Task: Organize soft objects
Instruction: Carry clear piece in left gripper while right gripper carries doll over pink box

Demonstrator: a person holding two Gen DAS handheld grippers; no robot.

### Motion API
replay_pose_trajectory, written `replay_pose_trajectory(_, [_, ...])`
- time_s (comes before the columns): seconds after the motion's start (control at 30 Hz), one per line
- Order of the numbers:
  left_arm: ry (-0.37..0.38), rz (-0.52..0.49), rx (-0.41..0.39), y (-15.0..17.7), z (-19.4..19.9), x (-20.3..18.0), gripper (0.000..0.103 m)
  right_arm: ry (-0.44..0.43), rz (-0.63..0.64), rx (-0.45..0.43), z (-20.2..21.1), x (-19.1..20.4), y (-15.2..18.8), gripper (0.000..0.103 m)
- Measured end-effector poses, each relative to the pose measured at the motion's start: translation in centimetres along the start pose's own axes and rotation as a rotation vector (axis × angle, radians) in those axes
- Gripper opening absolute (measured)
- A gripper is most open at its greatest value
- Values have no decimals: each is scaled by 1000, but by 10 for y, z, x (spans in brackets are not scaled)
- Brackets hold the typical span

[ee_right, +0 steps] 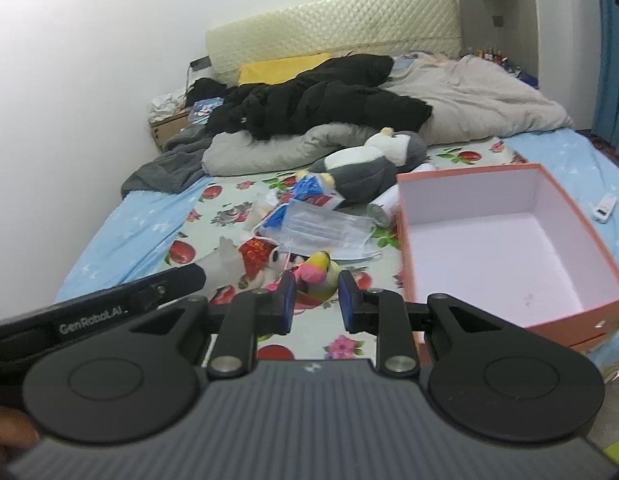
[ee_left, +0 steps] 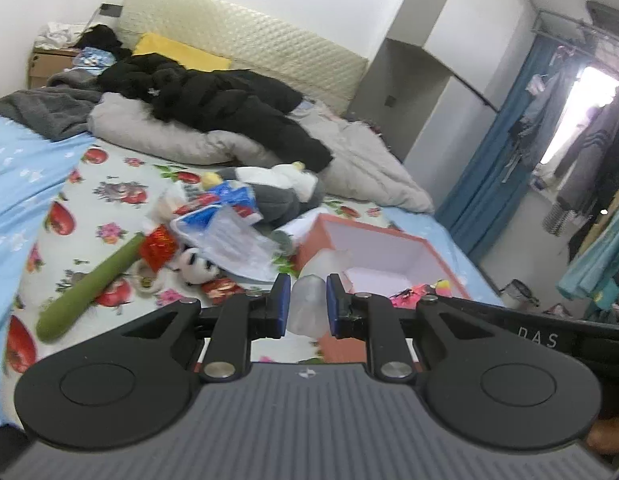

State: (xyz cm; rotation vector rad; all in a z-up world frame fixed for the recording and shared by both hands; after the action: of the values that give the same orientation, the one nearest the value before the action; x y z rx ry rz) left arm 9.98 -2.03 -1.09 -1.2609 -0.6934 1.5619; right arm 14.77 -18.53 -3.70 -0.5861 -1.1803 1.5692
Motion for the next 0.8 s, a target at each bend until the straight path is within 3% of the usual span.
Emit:
replay_pose_trajectory(0.47, [176,-59,51,13,-18,-79,22,151,-75,-19,40,-57,5,26])
replay_pose_trajectory(0.8, [192,-62,194,33,-116,-105,23,222,-141,32,5,-123,5,26])
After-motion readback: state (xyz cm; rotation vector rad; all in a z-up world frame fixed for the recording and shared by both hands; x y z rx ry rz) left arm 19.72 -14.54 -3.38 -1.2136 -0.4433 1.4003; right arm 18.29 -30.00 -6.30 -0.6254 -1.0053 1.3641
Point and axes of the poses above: each gripper's, at about its wrist camera, not at the fingertips, and z roughly against the way its jaws point, x to its left, y to its underside, the point moved 6 cm from there along -z, roughly the way its jaws point, and after that the axes turned 11 degrees about -x, right-handed, at the moved point
